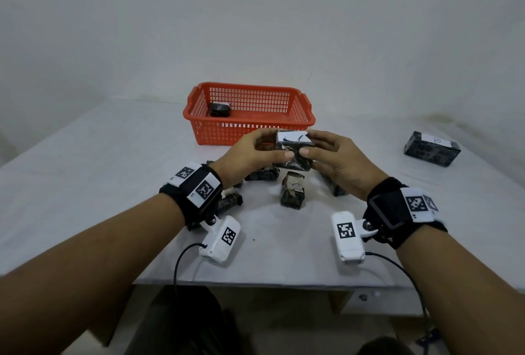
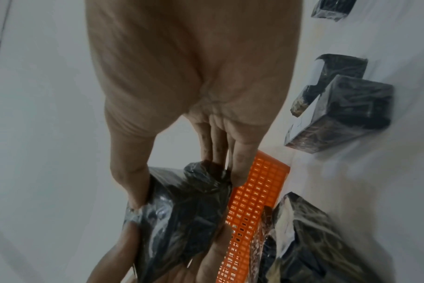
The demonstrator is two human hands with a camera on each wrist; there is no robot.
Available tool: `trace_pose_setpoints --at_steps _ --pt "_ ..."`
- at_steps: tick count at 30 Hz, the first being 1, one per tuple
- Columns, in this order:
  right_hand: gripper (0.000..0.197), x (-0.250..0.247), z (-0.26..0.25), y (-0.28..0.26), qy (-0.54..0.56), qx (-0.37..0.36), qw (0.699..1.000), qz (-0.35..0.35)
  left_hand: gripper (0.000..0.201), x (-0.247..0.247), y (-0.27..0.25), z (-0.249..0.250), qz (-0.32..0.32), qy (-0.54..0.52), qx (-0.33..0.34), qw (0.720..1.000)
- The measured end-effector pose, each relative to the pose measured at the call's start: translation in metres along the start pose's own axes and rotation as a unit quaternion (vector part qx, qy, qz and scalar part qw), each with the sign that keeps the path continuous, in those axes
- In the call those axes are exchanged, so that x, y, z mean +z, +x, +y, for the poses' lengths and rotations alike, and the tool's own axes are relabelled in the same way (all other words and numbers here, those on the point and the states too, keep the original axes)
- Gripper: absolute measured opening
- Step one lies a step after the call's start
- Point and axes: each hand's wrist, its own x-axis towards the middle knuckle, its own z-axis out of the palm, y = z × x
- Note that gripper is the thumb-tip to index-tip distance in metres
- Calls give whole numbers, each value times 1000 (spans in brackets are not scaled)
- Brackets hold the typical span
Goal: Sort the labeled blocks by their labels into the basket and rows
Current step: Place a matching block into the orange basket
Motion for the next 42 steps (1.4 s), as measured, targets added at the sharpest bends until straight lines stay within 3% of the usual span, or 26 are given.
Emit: trace_pose_setpoints --at_steps 5,10,14,19,26,32,37,42 --pt "62 3 2 0 24 41 998 -39 81 0 1 0 49 39 35 997" --pt "48 4 3 2 20 80 997 -10 94 -3 1 0 57 57 35 996" --pt "47 1 0 4 14 97 995 11 64 0 3 4 72 -1 3 997" --pt "34 0 -8 3 8 106 994 1 53 -2 11 8 110 -6 -39 993" --pt "40 5 -14 18 34 65 996 57 23 -11 23 14 165 -70 -61 982" --pt "40 12 -29 45 41 97 993 58 40 -29 42 21 179 -107 -76 975" --pt "32 24 -39 69 30 108 993 47 26 -45 57 26 183 -134 -89 970" --pt "29 41 -50 109 15 111 992 64 31 -62 85 37 189 -107 -105 970"
